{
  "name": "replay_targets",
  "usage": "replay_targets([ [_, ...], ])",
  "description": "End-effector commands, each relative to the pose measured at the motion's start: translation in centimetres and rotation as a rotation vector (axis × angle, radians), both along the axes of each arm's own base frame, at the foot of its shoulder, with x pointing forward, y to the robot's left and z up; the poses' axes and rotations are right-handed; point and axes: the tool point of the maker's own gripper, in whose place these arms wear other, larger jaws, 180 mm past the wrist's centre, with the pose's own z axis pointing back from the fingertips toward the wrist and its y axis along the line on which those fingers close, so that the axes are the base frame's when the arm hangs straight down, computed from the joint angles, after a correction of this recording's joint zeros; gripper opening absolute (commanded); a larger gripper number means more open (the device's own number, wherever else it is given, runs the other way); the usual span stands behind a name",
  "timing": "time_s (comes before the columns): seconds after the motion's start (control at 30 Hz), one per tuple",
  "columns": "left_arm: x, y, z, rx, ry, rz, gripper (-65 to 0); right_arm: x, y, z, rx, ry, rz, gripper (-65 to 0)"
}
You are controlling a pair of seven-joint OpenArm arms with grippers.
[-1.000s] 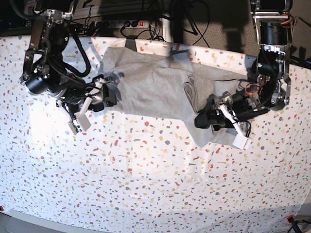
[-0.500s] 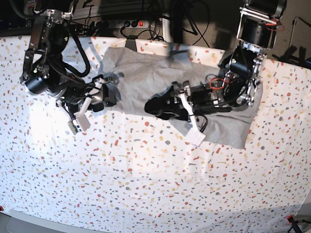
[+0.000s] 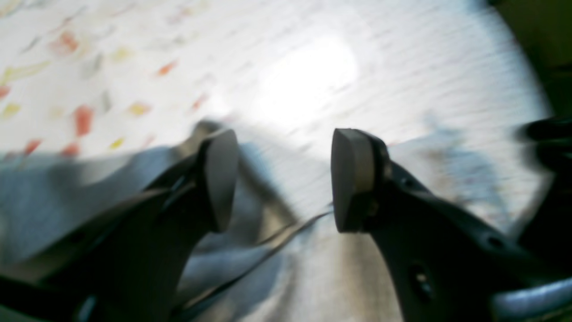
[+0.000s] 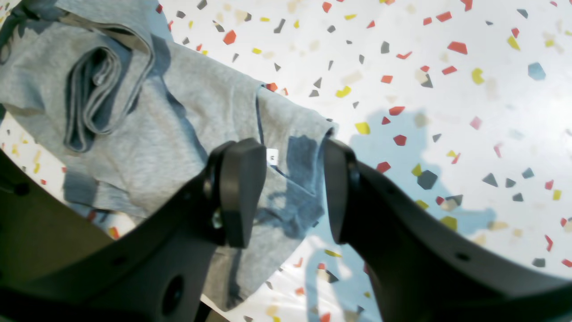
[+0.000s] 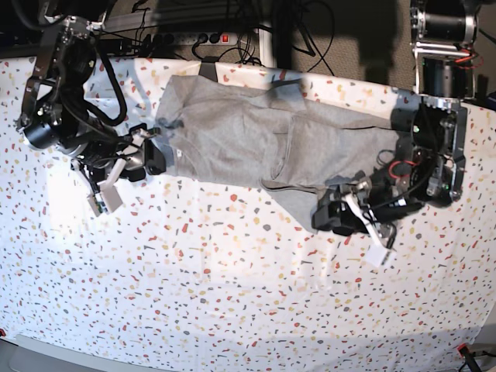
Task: Fold the T-shirt properly
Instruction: 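Fold the hem end with the left gripper toward the right gripper, then release the shirt with both grippers and reposition the right gripper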
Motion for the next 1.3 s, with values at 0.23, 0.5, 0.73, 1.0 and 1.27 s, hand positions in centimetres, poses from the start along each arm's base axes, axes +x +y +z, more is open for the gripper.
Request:
replay_targets([
  [0.23, -2.0, -2.4, -2.4, 0.007, 0.037, 0.007, -32.4, 0.6, 0.3, 1.4, 0.020, -0.047, 0.017, -38.9],
  [0.5, -2.7, -10.2, -0.1, -0.133, -0.022, -0.077, -32.4, 0.5, 0.2, 1.3, 0.016, -0.039, 0.018, -38.9],
  [0.73, -3.2, -15.4, 2.1, -0.149, -0.107, -0.196, -32.4, -0.1, -0.4, 0.4, -0.026, 0.003, 0.012, -38.9],
  [1.0, -0.4, -8.5, 2.8, -0.025, -0.155, -0.112, -32.4, -3.0, -4.2, -1.6, -0.029, 0.101, -0.102, -38.8],
  [1.27, 1.5, 3.1, 4.6, 0.046, -0.190, 0.055, -32.4, -5.4, -5.5, -4.3, 0.086, 0.243, -0.132, -38.9],
])
